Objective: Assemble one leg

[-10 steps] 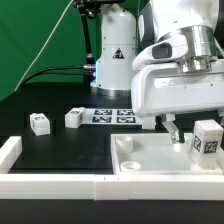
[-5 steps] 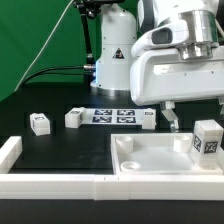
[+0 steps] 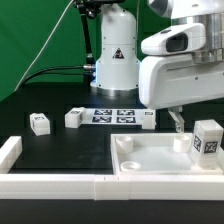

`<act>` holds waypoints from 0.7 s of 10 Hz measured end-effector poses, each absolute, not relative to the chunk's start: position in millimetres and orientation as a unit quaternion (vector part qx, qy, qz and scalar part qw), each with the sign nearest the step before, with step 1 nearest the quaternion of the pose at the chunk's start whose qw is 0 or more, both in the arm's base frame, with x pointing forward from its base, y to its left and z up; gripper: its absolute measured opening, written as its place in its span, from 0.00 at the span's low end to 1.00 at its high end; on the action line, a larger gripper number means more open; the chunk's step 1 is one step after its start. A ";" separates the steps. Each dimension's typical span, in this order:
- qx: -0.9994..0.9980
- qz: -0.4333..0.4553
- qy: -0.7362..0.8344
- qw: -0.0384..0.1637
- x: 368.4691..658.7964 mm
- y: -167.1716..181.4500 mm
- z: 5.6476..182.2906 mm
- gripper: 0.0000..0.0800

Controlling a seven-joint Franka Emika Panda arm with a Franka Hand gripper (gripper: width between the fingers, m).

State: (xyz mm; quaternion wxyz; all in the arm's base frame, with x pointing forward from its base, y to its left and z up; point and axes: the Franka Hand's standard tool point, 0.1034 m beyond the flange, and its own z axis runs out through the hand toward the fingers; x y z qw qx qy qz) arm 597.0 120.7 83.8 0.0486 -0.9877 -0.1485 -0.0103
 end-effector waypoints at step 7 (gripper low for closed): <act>-0.987 0.040 -0.149 0.054 614.7 122.4 79.4 0.81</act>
Offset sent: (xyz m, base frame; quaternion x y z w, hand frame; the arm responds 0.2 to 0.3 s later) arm 0.0165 -0.0029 -0.0036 -0.0184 0.0224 -0.0058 0.9996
